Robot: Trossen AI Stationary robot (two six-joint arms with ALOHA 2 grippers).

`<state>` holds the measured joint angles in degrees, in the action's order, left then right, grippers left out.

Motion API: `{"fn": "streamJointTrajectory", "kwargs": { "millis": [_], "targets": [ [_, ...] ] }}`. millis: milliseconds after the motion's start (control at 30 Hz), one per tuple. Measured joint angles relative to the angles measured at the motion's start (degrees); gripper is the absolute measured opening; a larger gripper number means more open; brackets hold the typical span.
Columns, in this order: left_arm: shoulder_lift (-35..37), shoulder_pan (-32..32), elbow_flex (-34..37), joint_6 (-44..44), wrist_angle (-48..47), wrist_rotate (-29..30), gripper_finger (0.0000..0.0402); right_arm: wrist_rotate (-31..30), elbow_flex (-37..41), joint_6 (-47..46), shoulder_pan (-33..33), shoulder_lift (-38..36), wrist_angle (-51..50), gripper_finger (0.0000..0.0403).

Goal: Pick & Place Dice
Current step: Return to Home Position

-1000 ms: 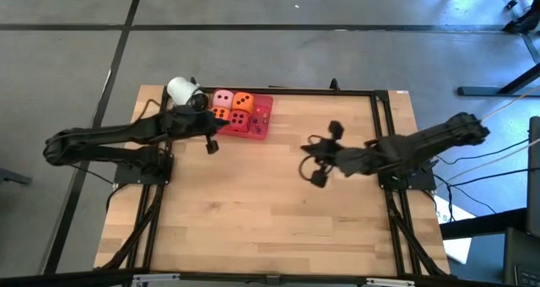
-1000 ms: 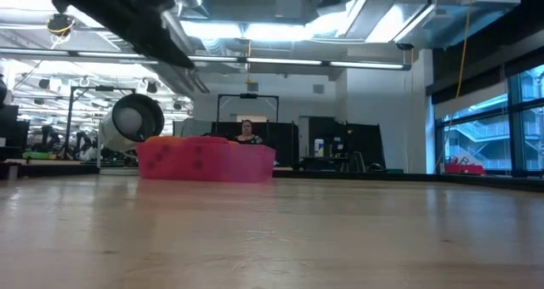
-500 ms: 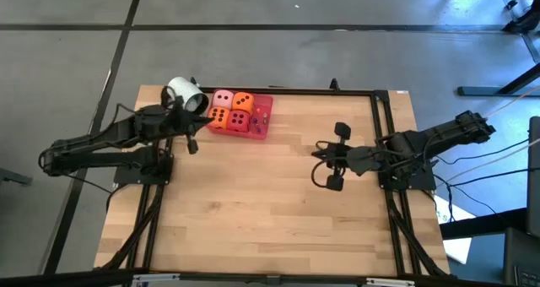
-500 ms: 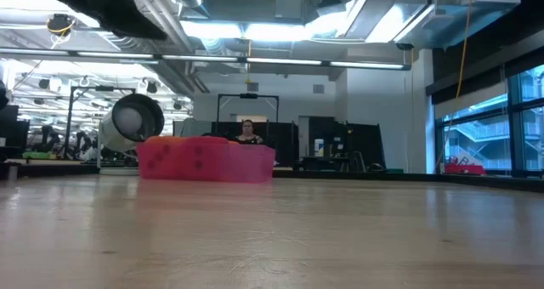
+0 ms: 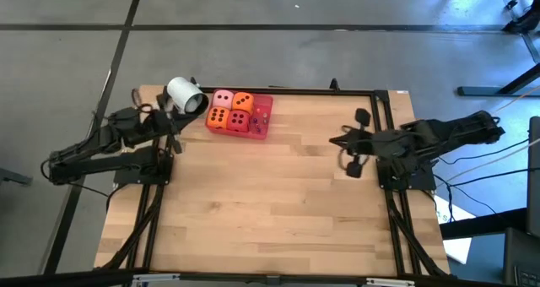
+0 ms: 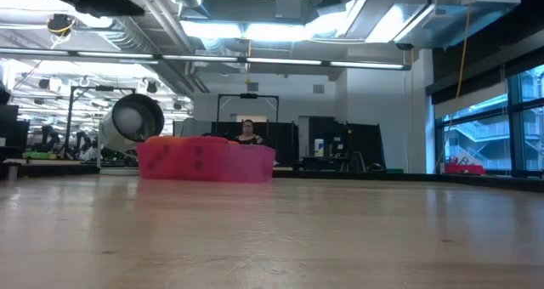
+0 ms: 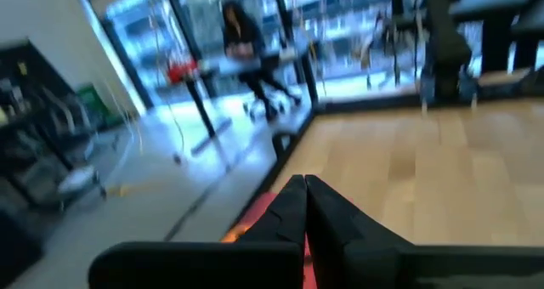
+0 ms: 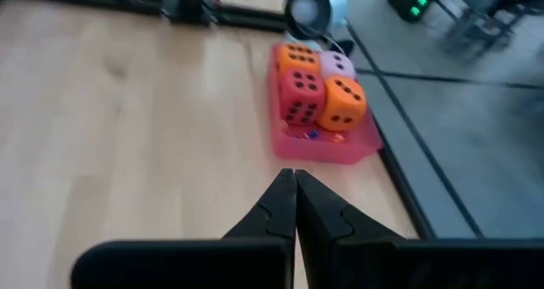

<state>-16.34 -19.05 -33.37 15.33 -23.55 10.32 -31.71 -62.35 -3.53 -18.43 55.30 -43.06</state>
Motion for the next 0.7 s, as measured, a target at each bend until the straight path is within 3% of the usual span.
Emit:
{"fn": "streamJointTrajectory", "kwargs": {
  "millis": [367, 700],
  "targets": [
    [13.43, -0.07, 23.25, 2.71, 28.83, -0.71, 0.0001, 3.83, 21.37, 6.89, 0.72, -18.74, 21.63, 0.0004],
    [16.29, 0.0, 29.35, -0.36, 32.26, -1.81, 0.0002, 8.79, 34.95, 8.75, 1.1, -36.34, 31.46, 0.0004]
  ]
}}
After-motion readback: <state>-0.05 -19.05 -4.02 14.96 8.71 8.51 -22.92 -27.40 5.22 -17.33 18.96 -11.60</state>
